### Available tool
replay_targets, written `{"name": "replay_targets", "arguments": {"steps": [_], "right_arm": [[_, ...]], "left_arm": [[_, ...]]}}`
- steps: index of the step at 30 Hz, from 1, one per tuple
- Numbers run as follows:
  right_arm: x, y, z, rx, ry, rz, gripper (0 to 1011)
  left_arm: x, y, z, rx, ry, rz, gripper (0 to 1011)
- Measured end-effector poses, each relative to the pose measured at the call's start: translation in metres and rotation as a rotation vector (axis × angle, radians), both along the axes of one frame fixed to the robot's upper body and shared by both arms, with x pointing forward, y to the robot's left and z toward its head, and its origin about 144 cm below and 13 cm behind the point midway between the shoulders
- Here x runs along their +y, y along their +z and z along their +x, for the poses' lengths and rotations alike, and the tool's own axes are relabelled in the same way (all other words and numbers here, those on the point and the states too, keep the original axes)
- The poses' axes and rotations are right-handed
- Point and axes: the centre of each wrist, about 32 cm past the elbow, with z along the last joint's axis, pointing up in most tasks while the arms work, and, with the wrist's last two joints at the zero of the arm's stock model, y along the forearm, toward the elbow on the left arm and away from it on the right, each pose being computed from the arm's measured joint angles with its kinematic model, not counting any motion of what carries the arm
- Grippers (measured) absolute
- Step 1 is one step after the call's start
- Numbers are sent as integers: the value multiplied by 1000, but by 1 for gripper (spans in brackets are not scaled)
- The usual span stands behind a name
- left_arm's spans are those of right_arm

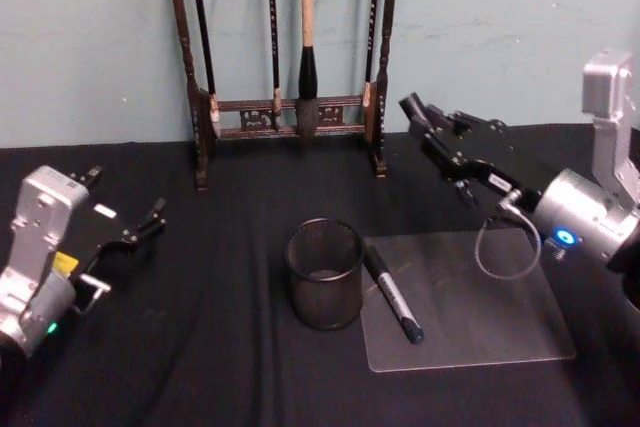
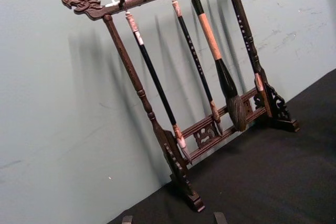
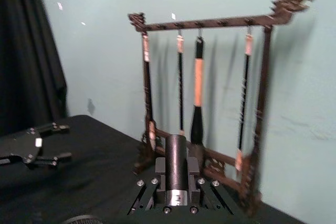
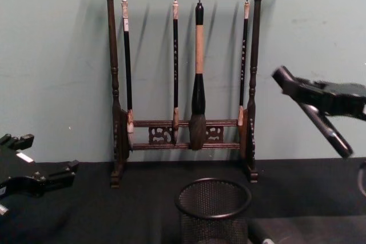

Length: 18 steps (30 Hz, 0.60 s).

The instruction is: Pick up the water-based marker from the table and place it into the pen holder.

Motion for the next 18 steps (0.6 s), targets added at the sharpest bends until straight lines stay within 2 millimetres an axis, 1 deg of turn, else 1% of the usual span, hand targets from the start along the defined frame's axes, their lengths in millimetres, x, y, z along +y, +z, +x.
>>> {"name": "replay_targets", "arguments": {"steps": [6, 8, 9, 11, 18], "right_arm": [[16, 6, 13, -19, 61, 18, 242], [30, 7, 21, -22, 100, 30, 242], [30, 7, 21, -22, 100, 30, 242], [40, 8, 25, -22, 131, 39, 242], [60, 5, 30, -7, 188, 51, 242]], "left_arm": [[0, 0, 0, 0, 0, 0, 1001], [0, 0, 0, 0, 0, 0, 1001], [0, 0, 0, 0, 0, 0, 1001], [0, 0, 0, 0, 0, 0, 1002], [0, 0, 0, 0, 0, 0, 1001]]}}
